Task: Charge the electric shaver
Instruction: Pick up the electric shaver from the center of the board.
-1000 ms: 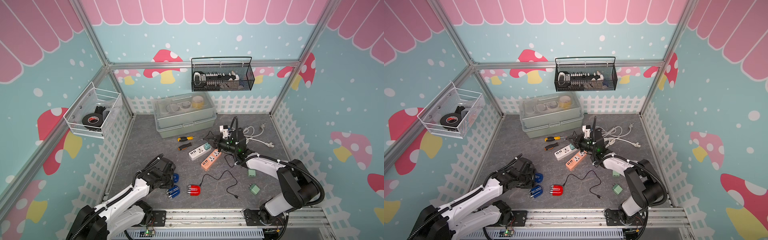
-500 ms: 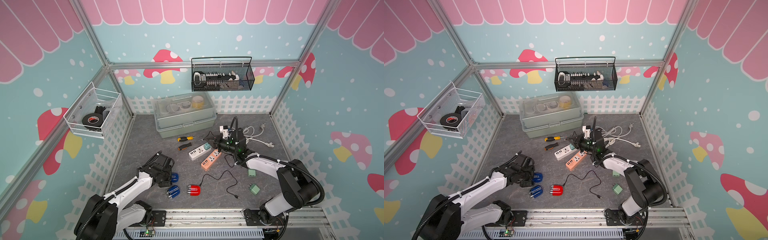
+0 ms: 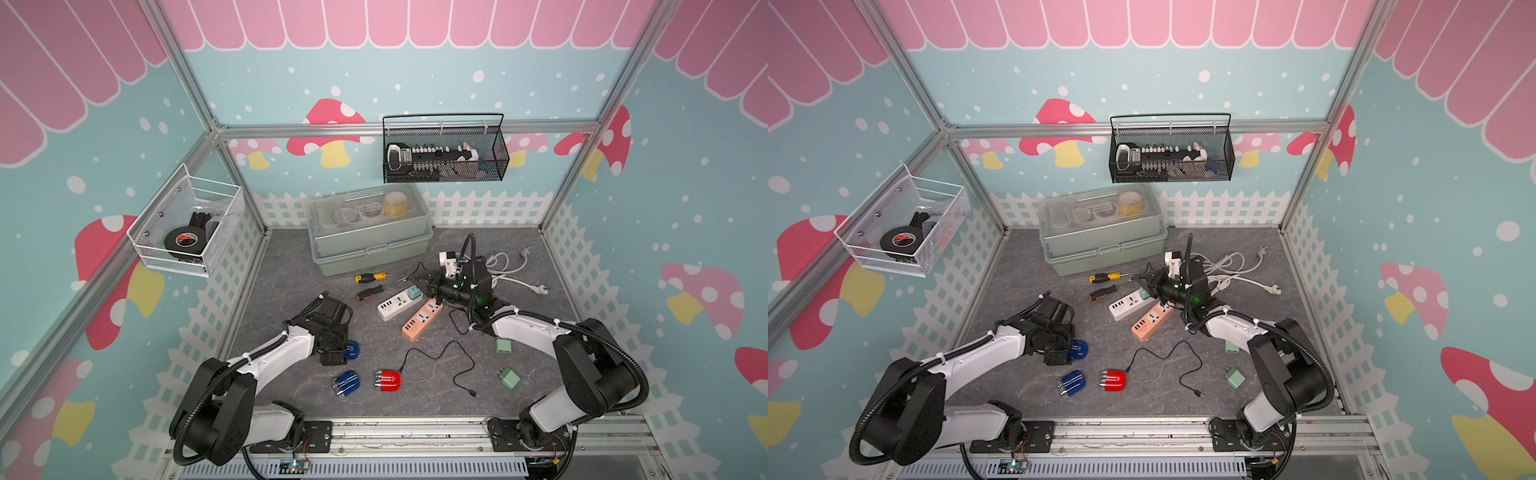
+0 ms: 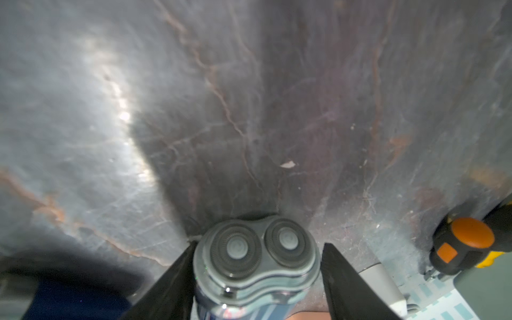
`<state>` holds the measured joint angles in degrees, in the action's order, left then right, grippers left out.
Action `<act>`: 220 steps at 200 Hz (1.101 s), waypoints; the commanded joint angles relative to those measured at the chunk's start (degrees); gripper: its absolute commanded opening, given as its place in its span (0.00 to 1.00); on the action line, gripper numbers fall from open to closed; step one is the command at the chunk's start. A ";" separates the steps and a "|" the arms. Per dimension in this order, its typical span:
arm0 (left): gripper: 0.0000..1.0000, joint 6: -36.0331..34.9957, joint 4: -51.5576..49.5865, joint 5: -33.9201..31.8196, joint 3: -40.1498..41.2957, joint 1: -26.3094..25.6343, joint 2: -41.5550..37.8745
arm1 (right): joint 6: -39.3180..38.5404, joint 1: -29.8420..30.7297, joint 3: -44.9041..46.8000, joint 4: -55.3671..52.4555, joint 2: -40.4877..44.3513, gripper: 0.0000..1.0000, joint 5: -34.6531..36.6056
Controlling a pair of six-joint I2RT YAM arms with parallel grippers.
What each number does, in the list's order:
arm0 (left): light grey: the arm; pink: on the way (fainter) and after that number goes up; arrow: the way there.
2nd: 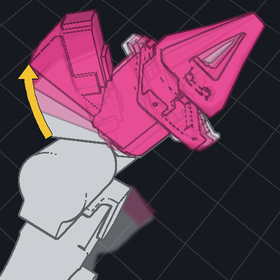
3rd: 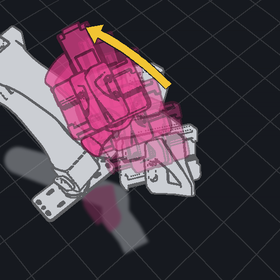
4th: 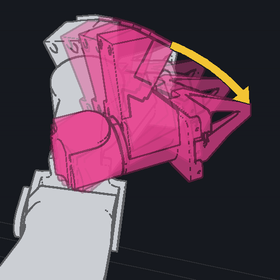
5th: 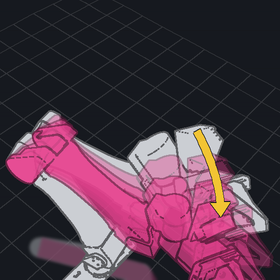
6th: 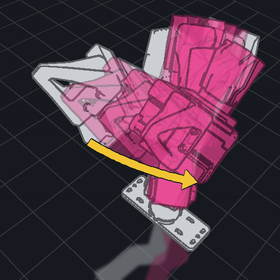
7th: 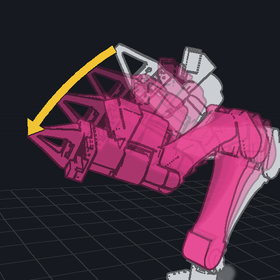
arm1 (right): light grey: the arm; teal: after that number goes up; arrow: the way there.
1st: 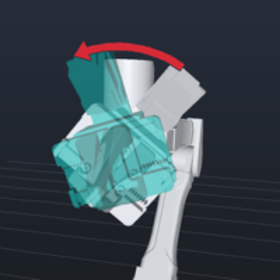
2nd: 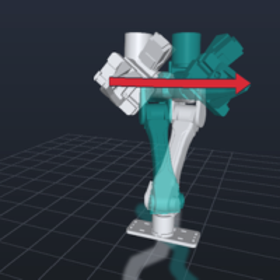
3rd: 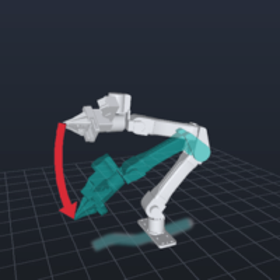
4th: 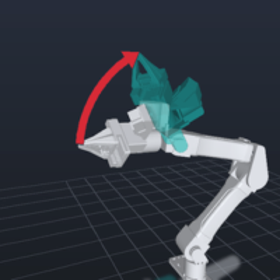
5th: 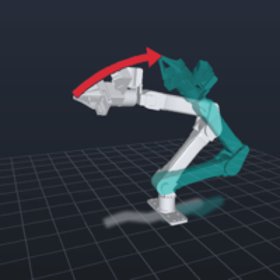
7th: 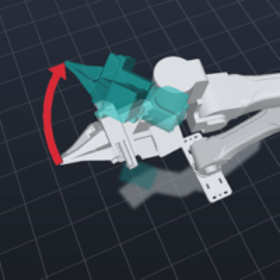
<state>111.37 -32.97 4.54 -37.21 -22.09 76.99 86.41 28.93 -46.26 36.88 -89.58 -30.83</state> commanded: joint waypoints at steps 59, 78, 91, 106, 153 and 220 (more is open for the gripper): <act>0.67 -7.96 -5.04 1.08 -4.42 0.19 5.55 | 1.10 -0.11 2.06 1.27 -0.40 0.00 0.33; 0.68 -7.56 -5.17 1.10 -4.62 -0.02 6.61 | 1.13 -0.14 2.36 1.34 -0.20 0.00 0.42; 0.67 -7.59 -5.17 1.08 -4.94 -0.07 7.40 | 1.21 -0.10 2.56 1.31 0.08 0.00 0.55; 0.67 -7.77 -5.64 1.18 -5.60 -0.28 8.52 | 1.22 -0.10 2.80 1.18 0.26 0.00 0.73; 0.57 -7.91 -7.27 0.87 -6.64 -0.59 11.01 | 1.00 -0.14 3.32 1.21 1.04 0.00 1.03; 0.35 -8.95 -9.66 0.22 -8.24 -0.77 11.56 | -2.36 -0.10 3.53 -1.14 2.66 0.00 1.39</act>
<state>103.42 -40.14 6.22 -45.71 -22.57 86.70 86.08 28.93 -43.13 36.27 -89.12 -30.26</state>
